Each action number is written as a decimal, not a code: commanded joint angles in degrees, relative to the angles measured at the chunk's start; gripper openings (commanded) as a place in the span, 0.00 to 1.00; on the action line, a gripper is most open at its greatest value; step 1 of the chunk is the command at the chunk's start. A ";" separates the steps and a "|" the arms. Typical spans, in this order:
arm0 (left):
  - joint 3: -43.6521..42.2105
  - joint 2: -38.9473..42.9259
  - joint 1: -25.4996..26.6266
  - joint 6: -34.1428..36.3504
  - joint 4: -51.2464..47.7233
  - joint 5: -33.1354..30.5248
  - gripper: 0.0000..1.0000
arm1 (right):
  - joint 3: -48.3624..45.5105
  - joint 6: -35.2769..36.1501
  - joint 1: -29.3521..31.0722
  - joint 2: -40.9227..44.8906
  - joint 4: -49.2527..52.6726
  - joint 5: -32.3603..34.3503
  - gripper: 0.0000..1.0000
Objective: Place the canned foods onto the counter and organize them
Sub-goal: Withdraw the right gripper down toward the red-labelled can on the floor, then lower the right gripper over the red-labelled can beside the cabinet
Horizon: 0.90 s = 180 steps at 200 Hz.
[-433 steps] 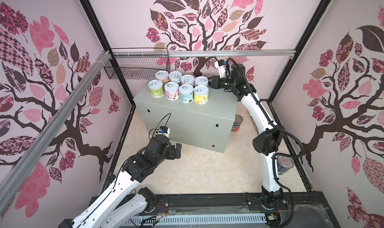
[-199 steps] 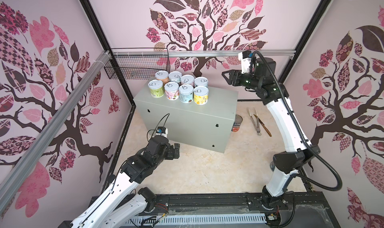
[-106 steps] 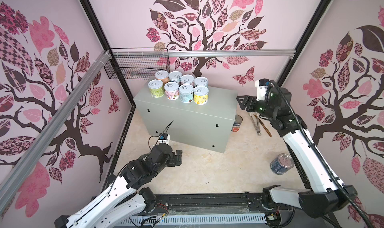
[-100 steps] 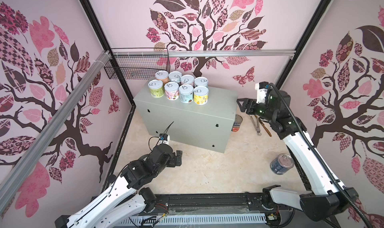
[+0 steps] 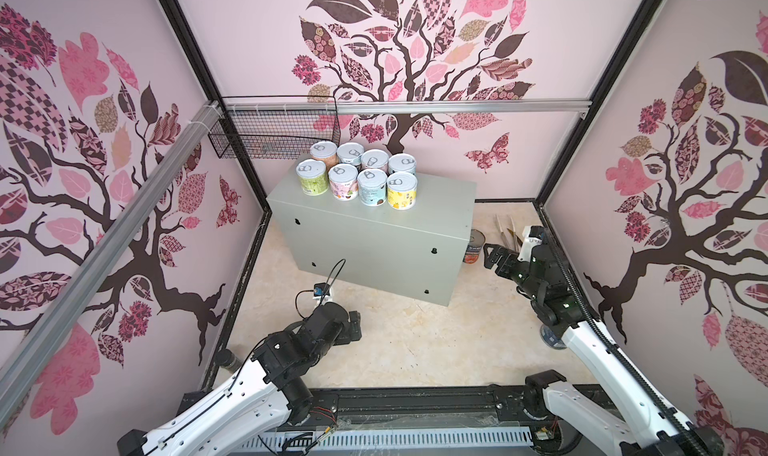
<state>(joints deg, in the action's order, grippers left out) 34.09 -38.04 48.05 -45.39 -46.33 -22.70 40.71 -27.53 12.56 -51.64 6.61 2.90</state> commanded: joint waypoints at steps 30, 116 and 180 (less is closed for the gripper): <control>-6.24 -0.20 0.20 -3.57 7.55 -1.66 0.98 | -0.69 -2.17 -0.82 -8.30 -7.98 0.38 1.00; -8.64 -5.11 0.22 -1.78 14.49 -0.57 0.98 | 10.05 -2.04 -4.82 -28.22 -12.02 -4.66 1.00; -7.72 -6.24 0.29 -0.93 16.48 2.21 0.98 | 24.83 -0.07 -5.13 -42.75 -6.64 -4.32 1.00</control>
<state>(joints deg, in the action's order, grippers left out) 26.50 -43.97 48.05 -47.13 -31.97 -22.02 59.64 -29.19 7.75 -90.06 -3.51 -2.00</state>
